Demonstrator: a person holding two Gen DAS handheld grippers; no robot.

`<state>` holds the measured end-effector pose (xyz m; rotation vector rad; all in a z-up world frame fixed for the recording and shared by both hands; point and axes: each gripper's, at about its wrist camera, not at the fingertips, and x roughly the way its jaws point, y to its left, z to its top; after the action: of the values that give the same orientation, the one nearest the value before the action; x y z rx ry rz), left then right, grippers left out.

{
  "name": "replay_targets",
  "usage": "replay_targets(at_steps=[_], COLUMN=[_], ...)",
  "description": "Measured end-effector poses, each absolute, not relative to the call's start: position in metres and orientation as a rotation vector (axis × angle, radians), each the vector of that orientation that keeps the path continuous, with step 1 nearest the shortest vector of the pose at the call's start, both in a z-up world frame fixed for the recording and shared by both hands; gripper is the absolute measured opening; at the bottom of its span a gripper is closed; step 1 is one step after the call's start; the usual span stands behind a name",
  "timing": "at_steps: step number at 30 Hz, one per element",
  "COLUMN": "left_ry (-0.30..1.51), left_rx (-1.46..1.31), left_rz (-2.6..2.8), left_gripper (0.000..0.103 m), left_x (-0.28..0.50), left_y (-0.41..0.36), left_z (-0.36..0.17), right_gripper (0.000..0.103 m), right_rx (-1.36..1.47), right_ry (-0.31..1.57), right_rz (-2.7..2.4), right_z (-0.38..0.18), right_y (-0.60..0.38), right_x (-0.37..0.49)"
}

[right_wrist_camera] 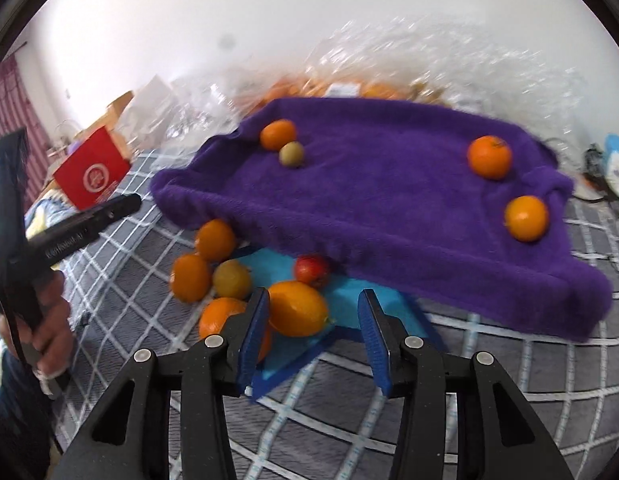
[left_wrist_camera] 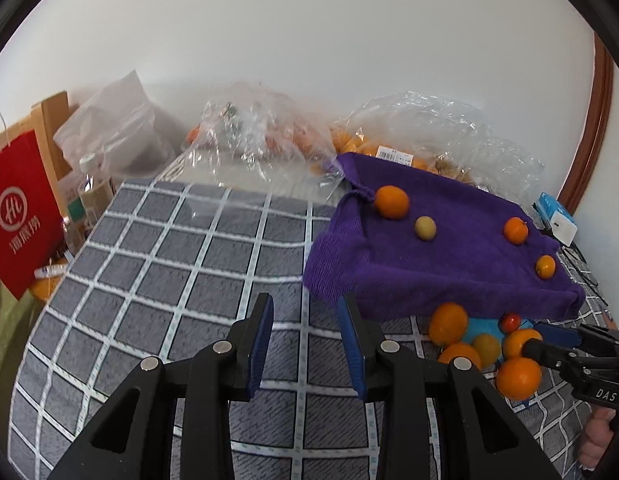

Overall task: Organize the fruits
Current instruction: 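Move both grippers back toward the fruit pile beside the towel, then grasp a large orange with the right gripper while the left gripper grasps another orange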

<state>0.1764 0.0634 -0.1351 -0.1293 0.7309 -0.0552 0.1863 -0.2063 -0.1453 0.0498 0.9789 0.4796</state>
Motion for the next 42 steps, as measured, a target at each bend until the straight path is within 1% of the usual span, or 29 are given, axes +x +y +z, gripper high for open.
replay_targets(at_steps=[3, 4, 5, 6, 11, 14, 16, 20, 25, 29, 31, 35, 37, 39, 42], left_ry=[0.736, 0.743, 0.753, 0.774, 0.820, 0.820, 0.818, 0.820, 0.809, 0.831, 0.852, 0.912, 0.933, 0.955, 0.937], left_rx=[-0.143, -0.134, -0.128, -0.123, -0.122, -0.135, -0.126, -0.100, -0.126, -0.127, -0.129, -0.140, -0.159, -0.153, -0.144], left_rz=[-0.069, -0.074, -0.080, -0.097, -0.130, -0.135, -0.146, -0.183, -0.247, -0.317, -0.332, -0.314, -0.303, -0.293, -0.276], left_gripper=[0.032, 0.032, 0.032, 0.032, 0.032, 0.032, 0.032, 0.032, 0.032, 0.032, 0.038, 0.038, 0.038, 0.032, 0.032], left_x=[0.175, 0.175, 0.176, 0.177, 0.180, 0.179, 0.178, 0.176, 0.166, 0.158, 0.159, 0.170, 0.173, 0.177, 0.172], left_y=[0.064, 0.061, 0.059, 0.056, 0.051, 0.053, 0.052, 0.045, 0.030, 0.008, -0.003, -0.018, -0.022, -0.026, -0.017], left_z=[-0.138, -0.141, -0.143, -0.145, -0.151, -0.152, -0.151, -0.151, -0.141, -0.132, -0.131, -0.142, -0.149, -0.155, -0.150], right_gripper=[0.045, 0.043, 0.035, 0.033, 0.033, 0.033, 0.033, 0.034, 0.033, 0.033, 0.033, 0.033, 0.033, 0.033, 0.033], right_rx=[0.042, 0.033, 0.023, 0.001, 0.005, -0.067, -0.090, -0.058, -0.081, -0.021, 0.014, 0.057, 0.071, 0.082, 0.091], right_ry=[0.988, 1.001, 1.010, 0.994, 0.981, 0.937, 0.943, 0.968, 0.947, 0.941, 0.940, 0.934, 0.939, 0.946, 0.949], right_rz=[0.499, 0.499, 0.496, 0.480, 0.434, 0.306, 0.278, 0.274, 0.257, 0.243, 0.231, 0.205, 0.202, 0.199, 0.202], right_z=[-0.153, -0.155, -0.158, -0.157, -0.151, -0.147, -0.151, -0.161, -0.159, -0.155, -0.155, -0.155, -0.156, -0.157, -0.158], right_y=[-0.200, -0.197, -0.195, -0.194, -0.211, -0.231, -0.239, -0.246, -0.246, -0.260, -0.265, -0.273, -0.276, -0.277, -0.279], right_x=[0.188, 0.188, 0.188, 0.185, 0.179, 0.171, 0.170, 0.172, 0.169, 0.168, 0.169, 0.170, 0.171, 0.173, 0.174])
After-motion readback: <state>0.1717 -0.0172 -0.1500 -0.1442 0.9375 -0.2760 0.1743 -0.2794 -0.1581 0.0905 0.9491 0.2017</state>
